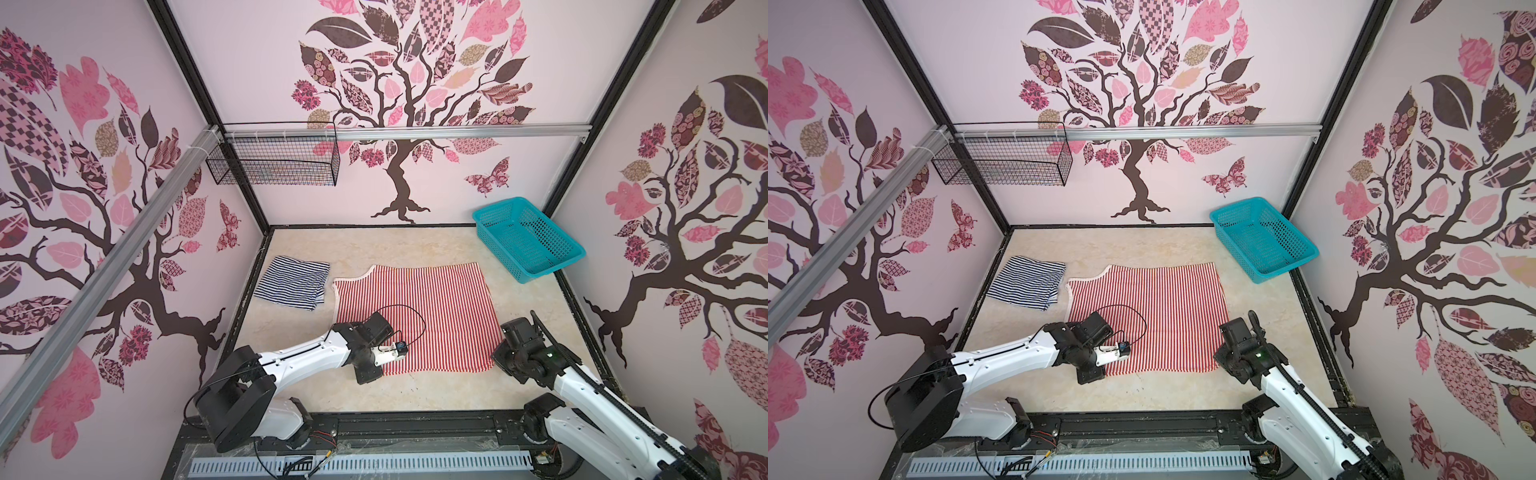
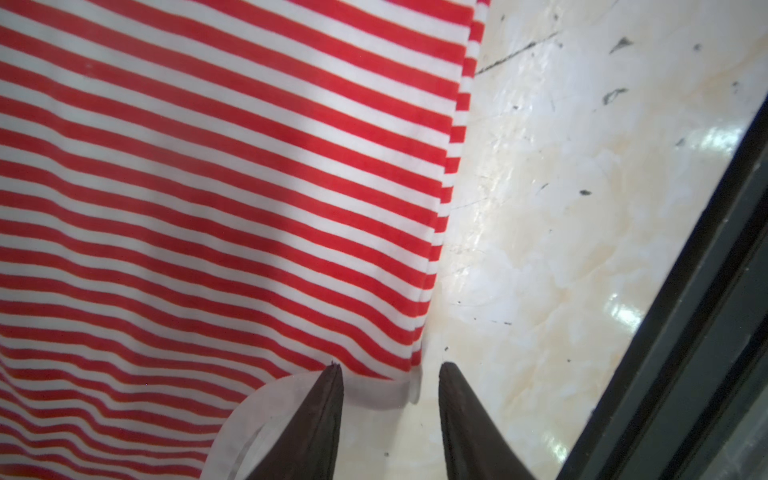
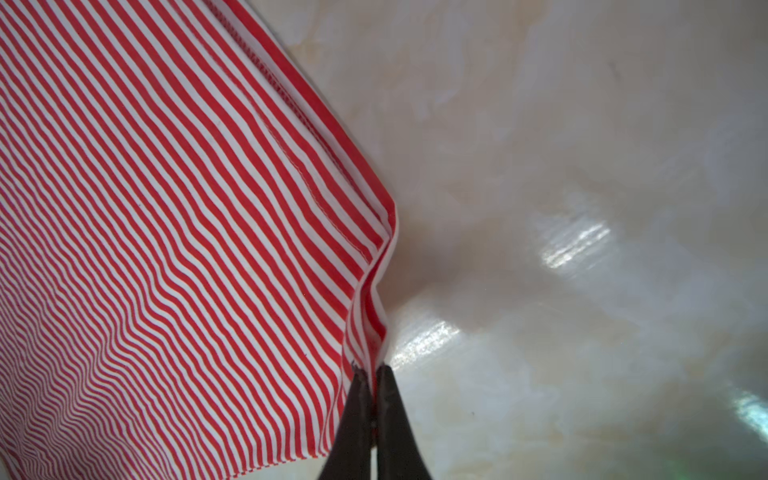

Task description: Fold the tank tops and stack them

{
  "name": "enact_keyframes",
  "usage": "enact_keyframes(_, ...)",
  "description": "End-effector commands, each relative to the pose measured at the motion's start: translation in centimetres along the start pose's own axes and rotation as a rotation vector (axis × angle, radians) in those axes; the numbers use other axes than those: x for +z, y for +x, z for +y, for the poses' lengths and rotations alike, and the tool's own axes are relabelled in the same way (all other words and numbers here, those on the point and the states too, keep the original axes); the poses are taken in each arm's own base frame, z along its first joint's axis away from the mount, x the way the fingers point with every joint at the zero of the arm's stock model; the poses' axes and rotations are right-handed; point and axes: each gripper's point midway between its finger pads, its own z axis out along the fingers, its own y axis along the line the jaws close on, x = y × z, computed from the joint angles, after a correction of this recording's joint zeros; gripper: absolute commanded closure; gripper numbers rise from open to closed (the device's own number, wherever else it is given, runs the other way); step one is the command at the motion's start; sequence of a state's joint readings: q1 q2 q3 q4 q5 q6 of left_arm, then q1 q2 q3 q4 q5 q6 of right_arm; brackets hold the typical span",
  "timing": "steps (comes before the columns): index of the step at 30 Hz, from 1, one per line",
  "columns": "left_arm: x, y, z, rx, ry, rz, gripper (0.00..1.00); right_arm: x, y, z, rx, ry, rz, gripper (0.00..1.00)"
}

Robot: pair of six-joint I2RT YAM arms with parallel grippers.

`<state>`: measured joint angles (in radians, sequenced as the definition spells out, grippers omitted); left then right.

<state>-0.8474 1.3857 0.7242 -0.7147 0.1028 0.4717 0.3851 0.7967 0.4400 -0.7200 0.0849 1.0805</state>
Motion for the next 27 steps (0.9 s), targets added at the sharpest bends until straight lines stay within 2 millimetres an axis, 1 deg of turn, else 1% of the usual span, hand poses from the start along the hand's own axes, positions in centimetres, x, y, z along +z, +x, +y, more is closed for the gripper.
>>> enact_keyframes(1,0.9,0.1,-0.3,0.020,-0.019,0.011,0.58,-1.2,-0.7,1.4,-0.017,-0.029,-0.011,1.00)
enact_keyframes(5,1.4,0.3,0.1,0.021,-0.037,0.029,0.60,-1.6,-0.8,1.6,-0.019,-0.036,-0.017,1.00)
enact_keyframes(12,1.5,0.5,0.0,0.021,-0.029,0.039,0.67,-1.9,-1.0,2.0,-0.021,-0.051,-0.020,1.00)
enact_keyframes(14,1.4,0.4,-0.2,0.022,-0.022,0.035,0.74,-2.1,-1.0,2.2,-0.025,-0.055,-0.019,1.00)
enact_keyframes(16,1.3,0.4,-0.5,0.026,-0.001,0.033,0.84,-2.4,-1.1,2.4,-0.029,-0.063,-0.020,1.00)
enact_keyframes(18,0.8,0.2,-1.0,0.032,0.020,0.024,0.94,-2.7,-1.2,2.6,-0.035,-0.071,-0.023,1.00)
enact_keyframes(20,-0.1,-0.1,-1.5,0.043,0.046,0.008,0.99,-3.2,-1.2,2.9,-0.043,-0.084,-0.016,1.00)
enact_keyframes(22,-1.2,-0.7,-1.8,0.051,0.064,-0.019,1.00,-3.9,-1.2,3.5,-0.052,-0.107,-0.010,1.00)
enact_keyframes(24,-2.2,-1.3,-1.8,0.048,0.059,-0.043,1.00,-4.8,-1.5,3.9,-0.058,-0.120,-0.017,1.00)
enact_keyframes(27,-3.3,-2.0,-1.0,0.046,0.033,-0.067,1.00,-6.1,-2.1,4.7,-0.065,-0.145,-0.038,1.00)
